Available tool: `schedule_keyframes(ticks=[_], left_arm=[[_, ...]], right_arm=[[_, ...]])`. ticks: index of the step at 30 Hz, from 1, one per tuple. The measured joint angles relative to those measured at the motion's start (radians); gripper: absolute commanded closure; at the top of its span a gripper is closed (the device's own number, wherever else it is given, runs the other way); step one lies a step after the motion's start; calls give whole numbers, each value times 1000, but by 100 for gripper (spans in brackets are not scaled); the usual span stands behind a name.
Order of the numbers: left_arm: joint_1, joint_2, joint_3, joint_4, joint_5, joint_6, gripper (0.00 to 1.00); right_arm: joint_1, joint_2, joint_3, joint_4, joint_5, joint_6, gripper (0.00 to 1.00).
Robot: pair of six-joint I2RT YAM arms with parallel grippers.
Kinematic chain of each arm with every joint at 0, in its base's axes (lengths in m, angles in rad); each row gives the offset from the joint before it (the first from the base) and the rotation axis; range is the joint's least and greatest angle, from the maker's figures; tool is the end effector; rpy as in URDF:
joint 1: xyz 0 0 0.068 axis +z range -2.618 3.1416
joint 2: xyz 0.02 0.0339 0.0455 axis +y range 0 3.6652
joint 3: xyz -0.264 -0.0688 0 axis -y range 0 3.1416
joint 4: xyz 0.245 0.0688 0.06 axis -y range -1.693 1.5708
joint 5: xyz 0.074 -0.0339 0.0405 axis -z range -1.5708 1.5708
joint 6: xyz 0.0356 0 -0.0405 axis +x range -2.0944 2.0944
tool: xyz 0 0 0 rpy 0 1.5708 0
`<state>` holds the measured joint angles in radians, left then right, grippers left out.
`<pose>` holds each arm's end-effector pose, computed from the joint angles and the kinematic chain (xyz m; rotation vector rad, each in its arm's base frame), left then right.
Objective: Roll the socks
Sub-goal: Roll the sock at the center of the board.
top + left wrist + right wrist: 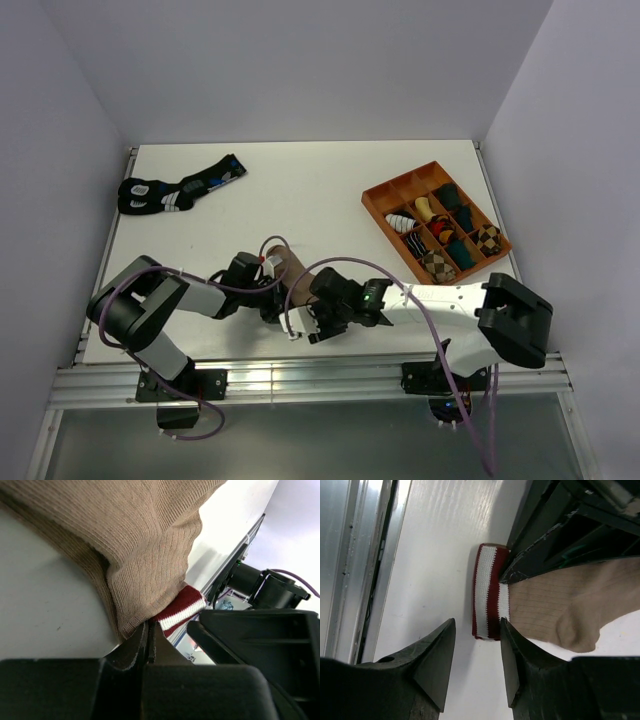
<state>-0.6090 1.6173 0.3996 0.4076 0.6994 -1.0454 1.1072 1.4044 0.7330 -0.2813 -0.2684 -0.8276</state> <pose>0.1863 -0.1579 0.0947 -0.2029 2.7586 -1.4812 0.1115 0.2441 0.1801 -2.1454 1.3460 0.4509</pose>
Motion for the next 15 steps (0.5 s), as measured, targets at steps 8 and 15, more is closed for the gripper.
schedule_keyframes(ticks=[8,15], left_arm=[[5,0,-5,2,12,0,100],[13,-1,-9,-2,20,1,98]], right_arm=[[13,68,2,21,32,-1,53],[14,121,39,26,44,1,69]])
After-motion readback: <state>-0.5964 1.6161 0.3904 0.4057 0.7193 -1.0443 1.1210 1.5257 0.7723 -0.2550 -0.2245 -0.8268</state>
